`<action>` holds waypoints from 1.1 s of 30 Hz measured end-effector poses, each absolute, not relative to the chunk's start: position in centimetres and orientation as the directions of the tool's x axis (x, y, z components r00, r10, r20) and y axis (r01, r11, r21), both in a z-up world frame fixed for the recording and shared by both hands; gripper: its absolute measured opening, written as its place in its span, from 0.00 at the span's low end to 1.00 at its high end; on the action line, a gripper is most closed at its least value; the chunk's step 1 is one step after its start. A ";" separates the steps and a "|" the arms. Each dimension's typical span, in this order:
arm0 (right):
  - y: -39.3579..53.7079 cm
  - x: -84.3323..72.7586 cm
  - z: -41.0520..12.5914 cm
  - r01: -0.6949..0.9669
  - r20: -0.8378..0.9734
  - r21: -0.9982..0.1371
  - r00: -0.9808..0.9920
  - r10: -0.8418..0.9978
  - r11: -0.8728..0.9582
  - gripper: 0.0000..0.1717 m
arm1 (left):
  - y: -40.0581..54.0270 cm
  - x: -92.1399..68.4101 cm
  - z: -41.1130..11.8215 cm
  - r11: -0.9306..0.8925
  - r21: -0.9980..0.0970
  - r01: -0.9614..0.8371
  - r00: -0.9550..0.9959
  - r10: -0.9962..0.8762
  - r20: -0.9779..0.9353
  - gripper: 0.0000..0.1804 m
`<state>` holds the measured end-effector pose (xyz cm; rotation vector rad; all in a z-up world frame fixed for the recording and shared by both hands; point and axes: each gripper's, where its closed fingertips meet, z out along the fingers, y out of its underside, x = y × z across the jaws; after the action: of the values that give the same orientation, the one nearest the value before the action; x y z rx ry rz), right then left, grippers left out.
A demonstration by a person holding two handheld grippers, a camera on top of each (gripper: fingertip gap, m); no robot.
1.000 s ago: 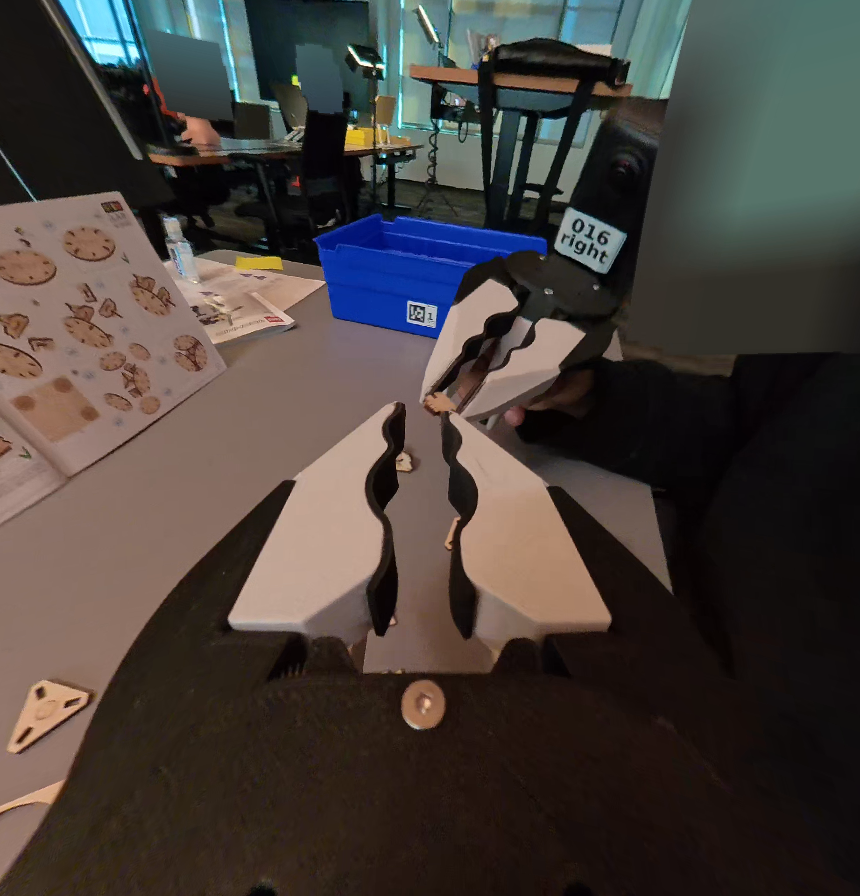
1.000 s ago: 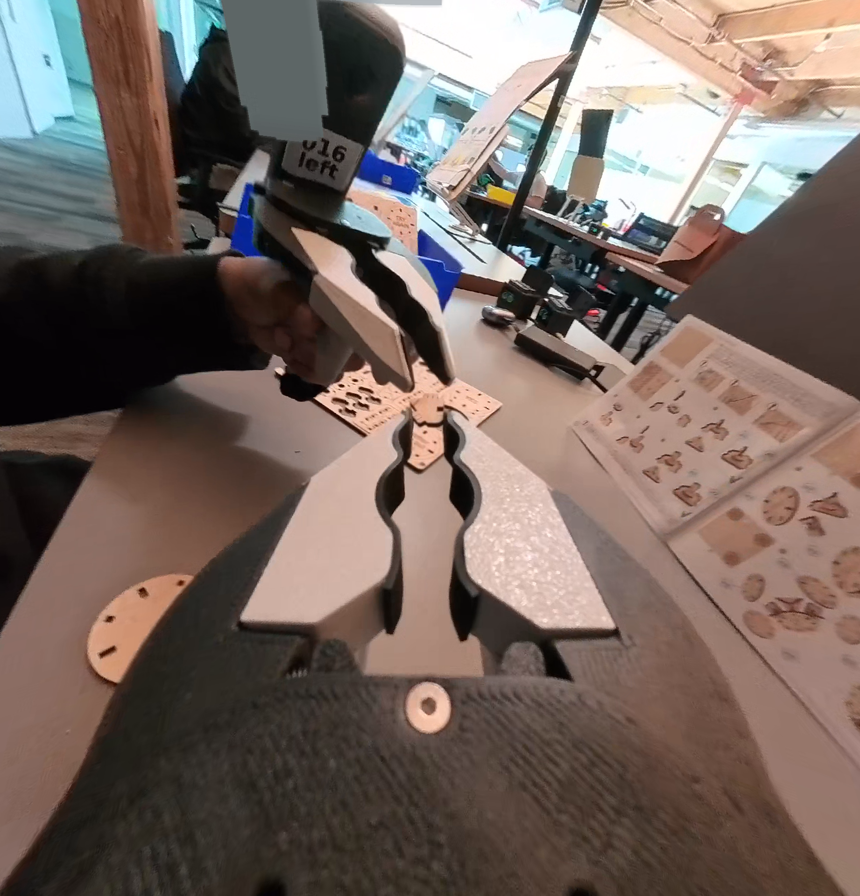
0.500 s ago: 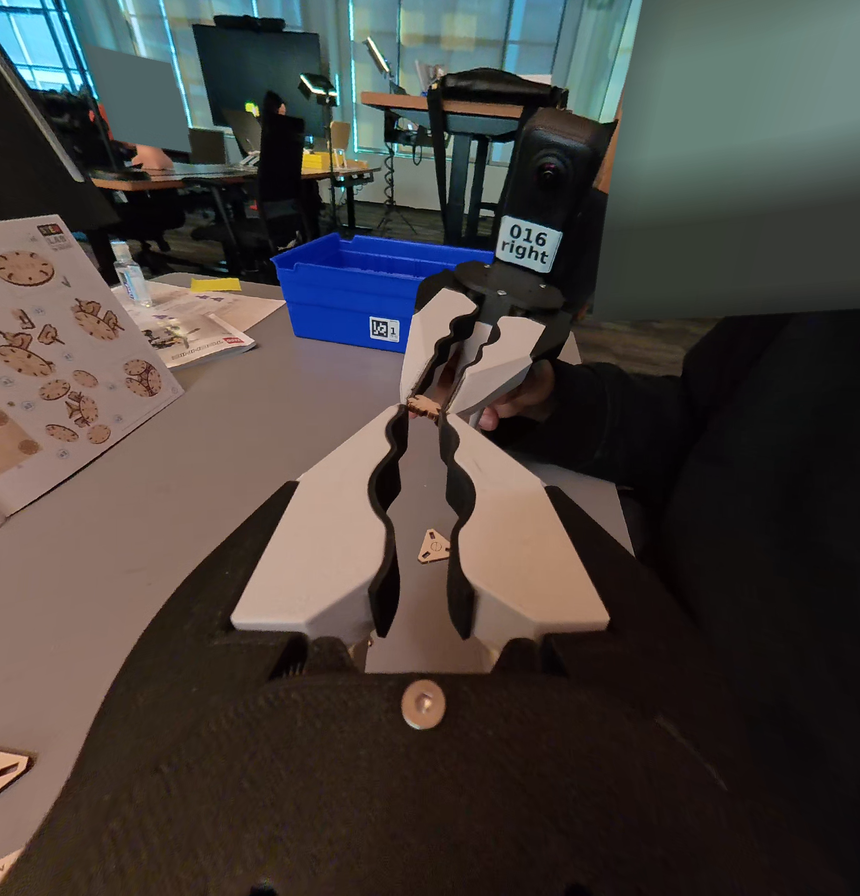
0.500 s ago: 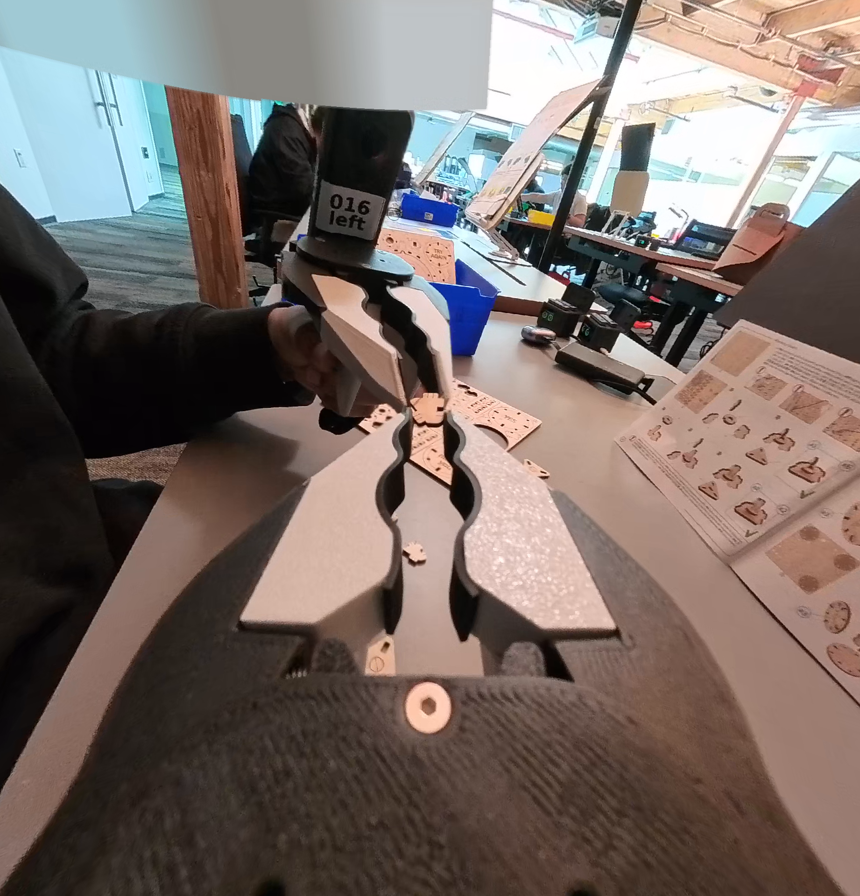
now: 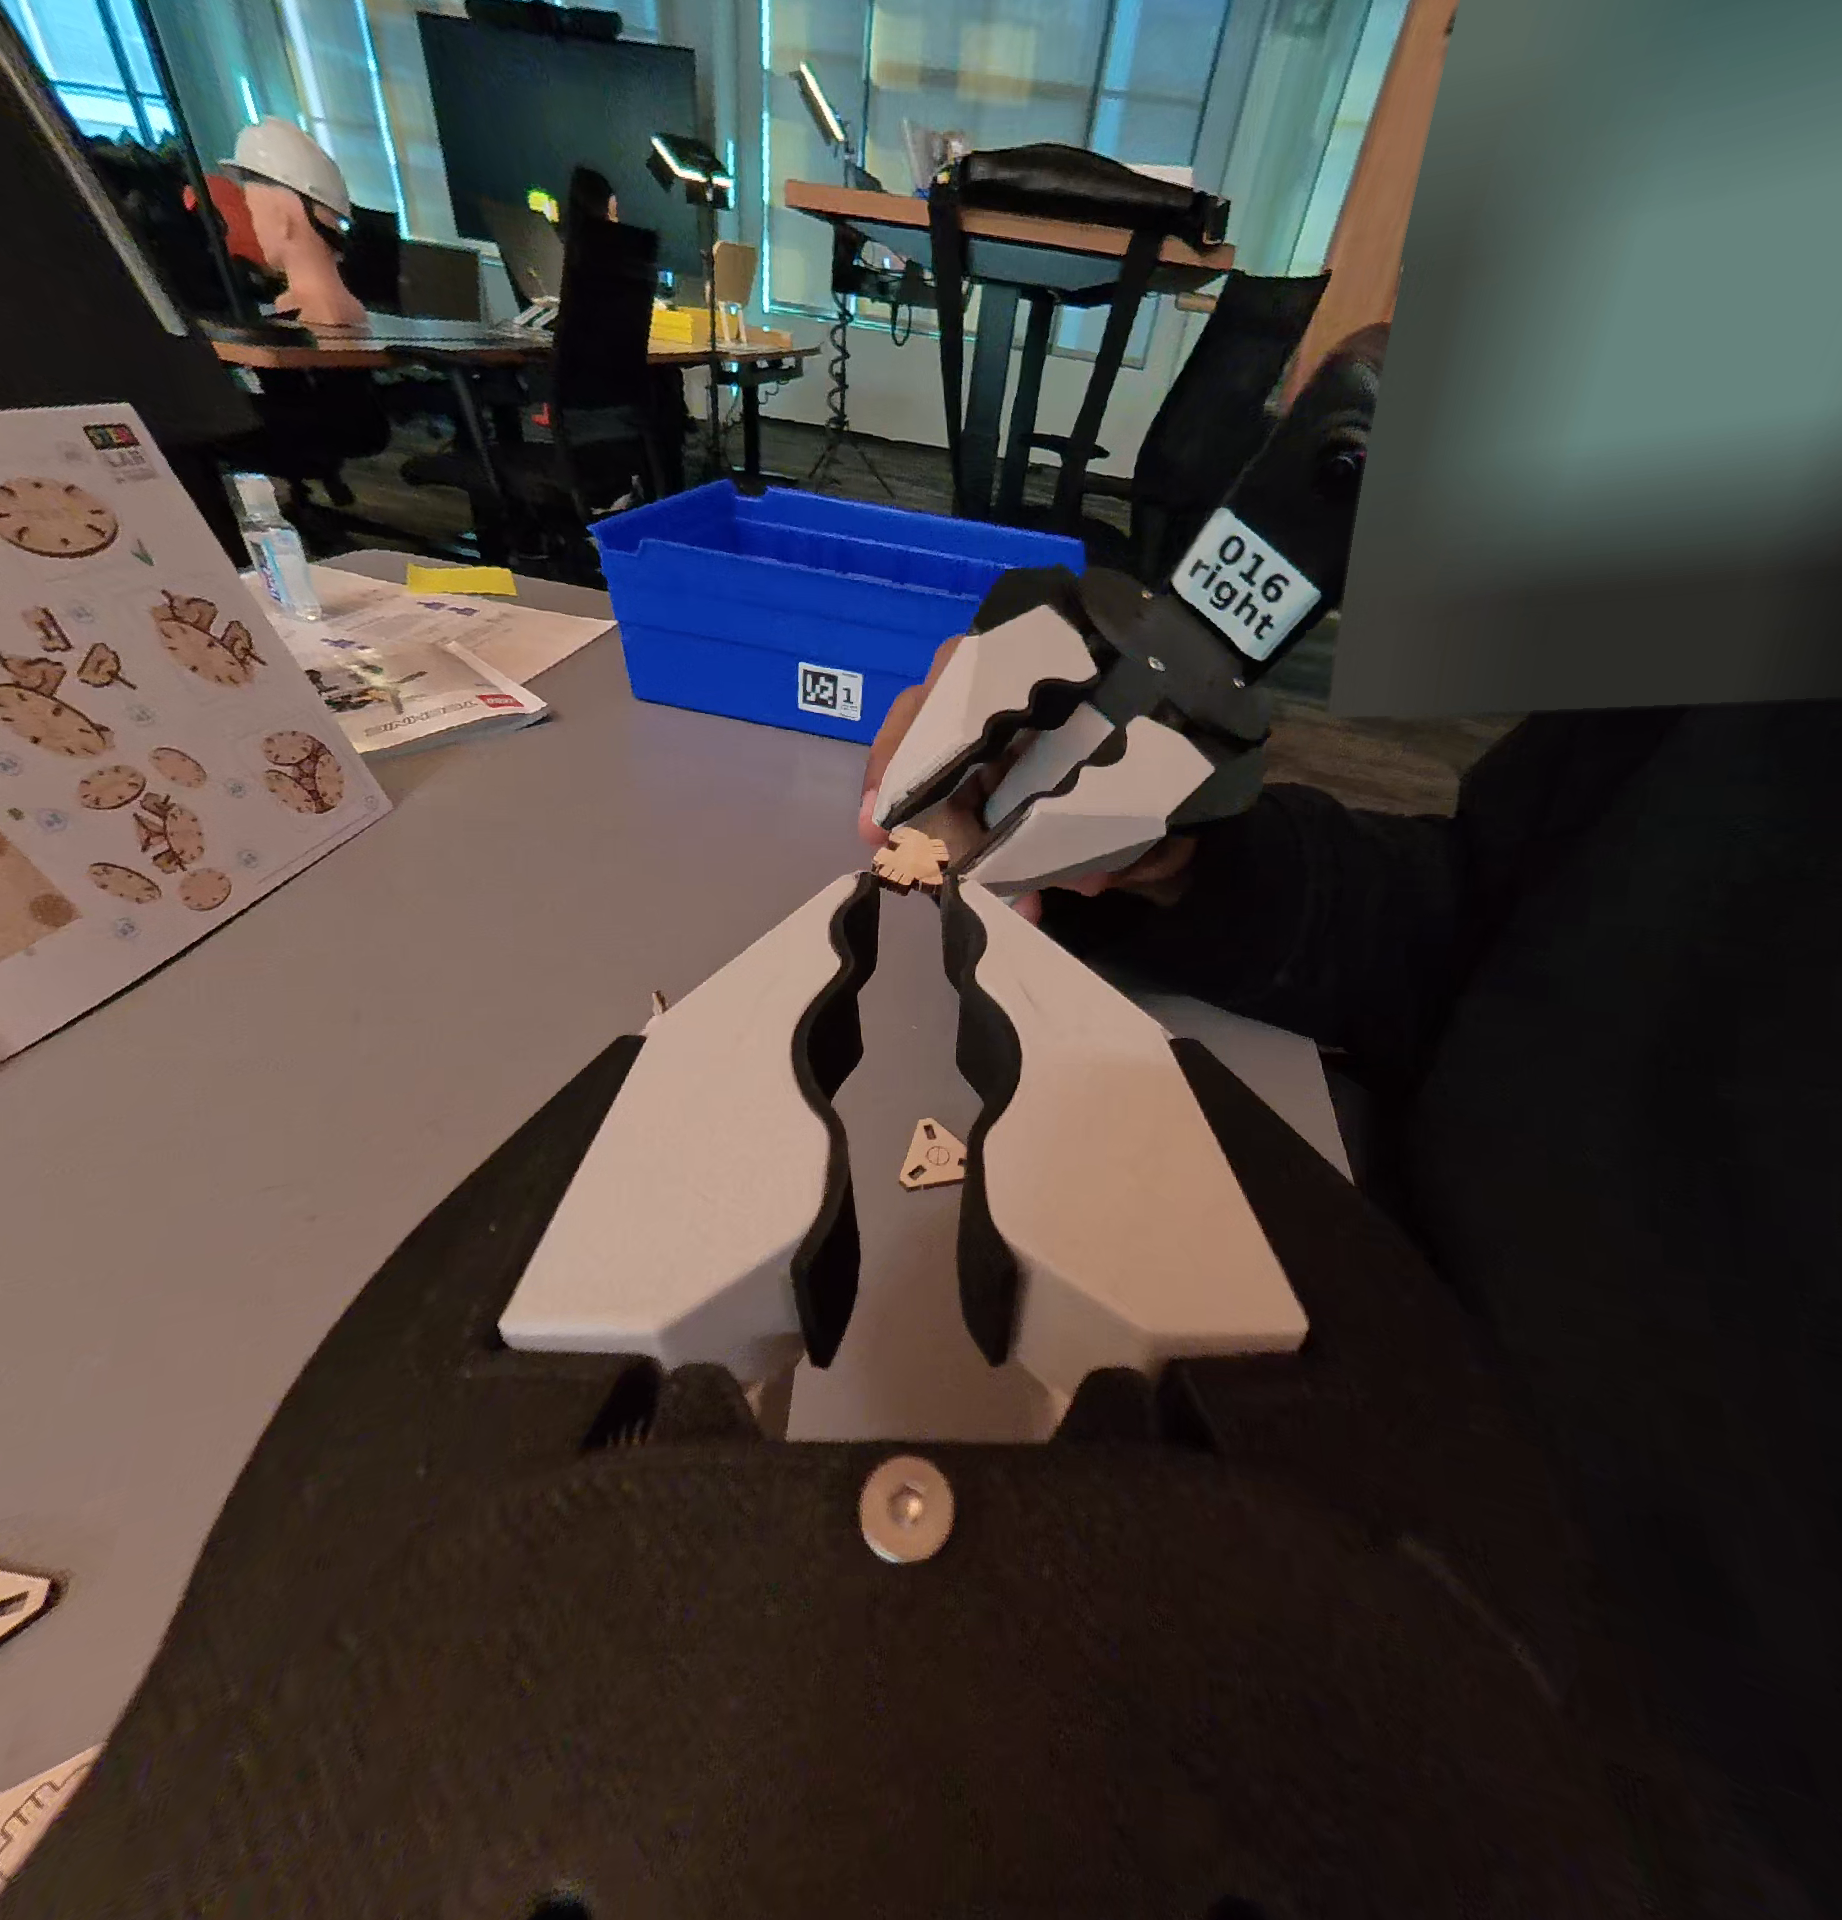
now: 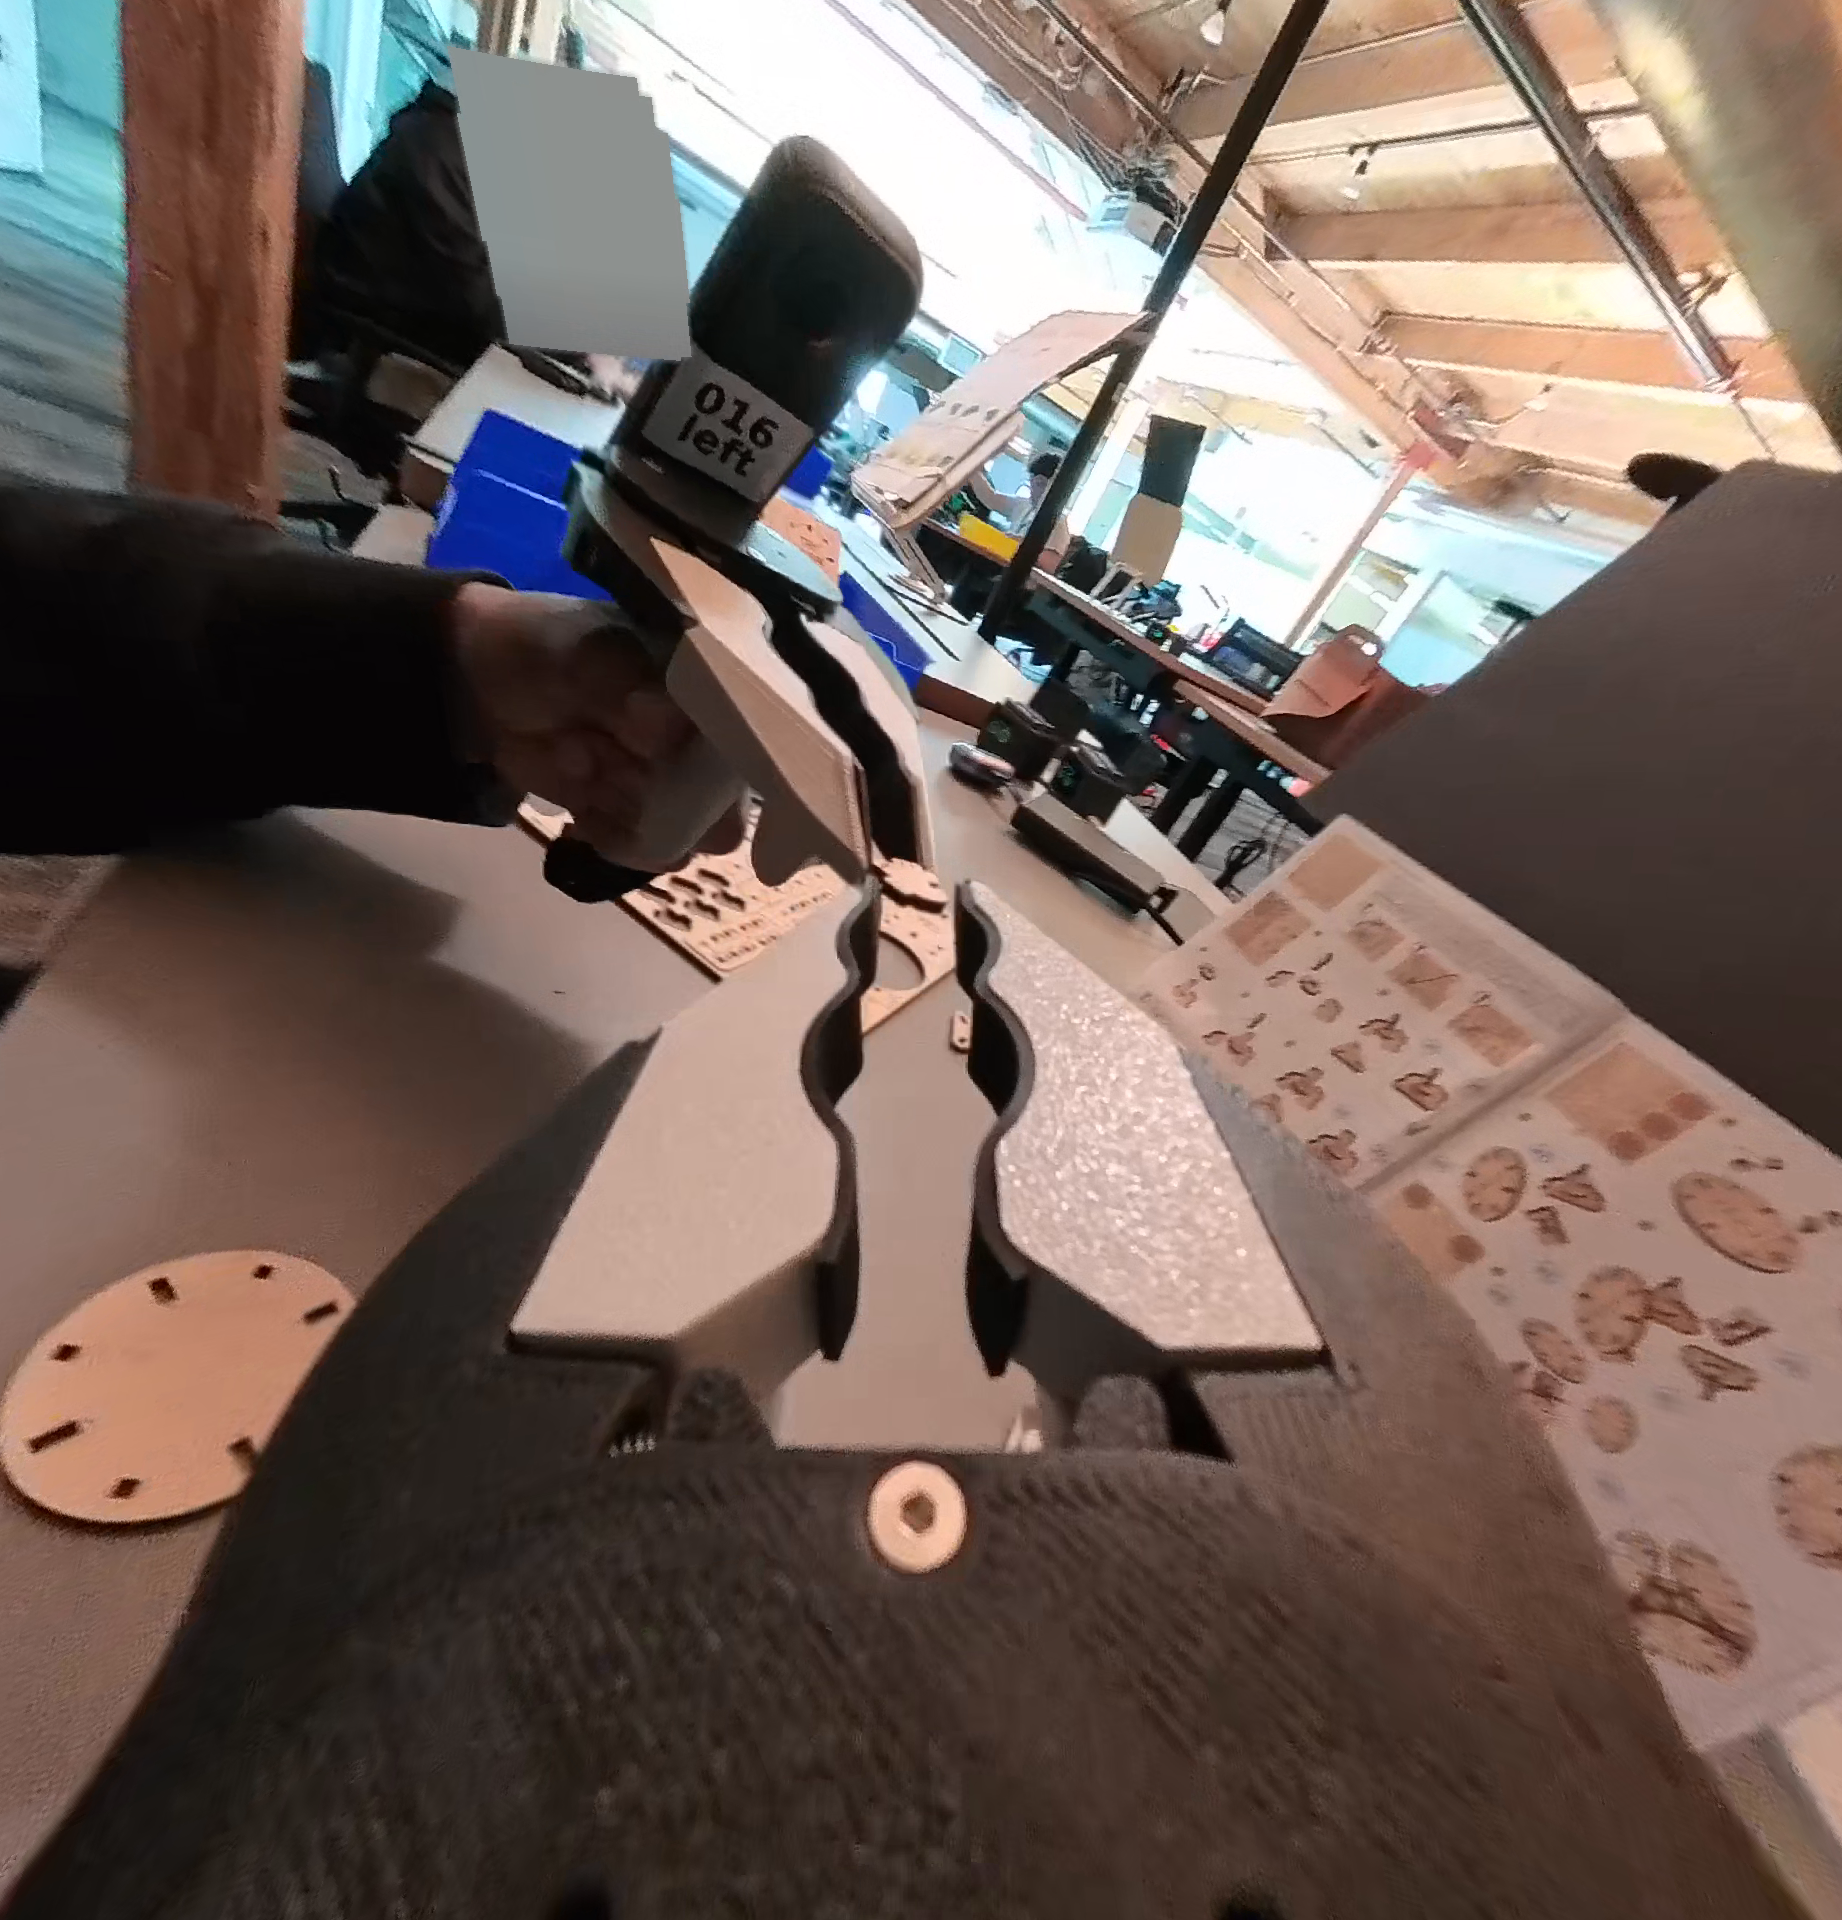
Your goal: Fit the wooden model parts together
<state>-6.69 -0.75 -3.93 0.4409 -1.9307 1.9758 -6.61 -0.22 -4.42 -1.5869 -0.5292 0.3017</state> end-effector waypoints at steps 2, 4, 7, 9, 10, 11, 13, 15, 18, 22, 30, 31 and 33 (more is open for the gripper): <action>-0.8 -6.7 -4.0 -0.488 0.487 -0.873 -0.872 0.045 -0.005 0.08 | -0.4 -6.6 -4.3 -0.005 -0.987 0.163 0.854 0.501 0.138 0.06; -0.8 -6.7 -4.0 -0.515 0.514 -0.857 -0.856 0.055 -0.003 0.08 | -0.5 -6.6 -4.3 0.010 -0.984 0.176 0.855 0.495 0.158 0.06; -0.9 -6.6 -4.3 -0.537 0.537 -0.843 -0.842 0.049 0.010 0.05 | -0.7 -6.5 -4.2 0.026 -0.982 0.184 0.859 0.481 0.174 0.06; -0.9 -6.5 -4.3 -0.552 0.552 -0.834 -0.832 0.052 0.012 0.05 | -0.7 -6.3 -4.2 0.034 -0.980 0.196 0.867 0.461 0.190 0.06; -0.9 -6.4 -4.3 -0.558 0.558 -0.830 -0.828 0.054 0.009 0.05 | -0.6 -6.2 -4.2 0.038 -0.979 0.203 0.871 0.449 0.198 0.06; -0.9 -6.4 -4.2 -0.565 0.564 -0.825 -0.824 0.057 0.003 0.06 | -0.5 -6.1 -4.2 0.040 -0.977 0.210 0.875 0.438 0.206 0.06; -0.8 -6.1 -4.0 -0.585 0.583 -0.811 -0.810 0.060 -0.013 0.06 | -0.5 -6.0 -4.4 0.042 -0.973 0.227 0.878 0.423 0.223 0.06; -0.8 -5.9 -3.7 -0.625 0.621 -0.780 -0.780 0.077 -0.033 0.07 | -0.3 -5.8 -4.7 0.040 -0.967 0.253 0.881 0.404 0.247 0.06; -0.9 -5.5 -4.1 -0.693 0.689 -0.720 -0.719 0.090 -0.027 0.05 | -0.2 -5.5 -4.8 0.052 -0.956 0.288 0.887 0.361 0.287 0.06; -1.1 -5.7 -4.7 -0.728 0.726 -0.686 -0.682 0.086 0.015 0.02 | 0.0 -5.2 -4.9 0.047 -0.950 0.308 0.891 0.335 0.305 0.06; -1.1 -6.1 -5.0 -0.679 0.681 -0.733 -0.731 0.056 0.041 0.01 | -1.1 -6.5 -4.8 0.027 -0.971 0.237 0.858 0.462 0.222 0.17; -1.1 -6.1 -5.1 -0.663 0.664 -0.748 -0.747 0.043 0.043 0.01 | -1.1 -6.5 -5.0 -0.011 -0.978 0.210 0.860 0.479 0.179 0.18; -1.2 -6.1 -5.3 -0.627 0.628 -0.778 -0.778 0.017 0.049 0.00 | -0.9 -6.3 -5.4 -0.098 -0.984 0.150 0.860 0.504 0.081 0.17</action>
<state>-6.08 -1.15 -5.30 0.6111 -1.8570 1.7786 -6.29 -0.94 -5.44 -1.6646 -0.5141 0.3196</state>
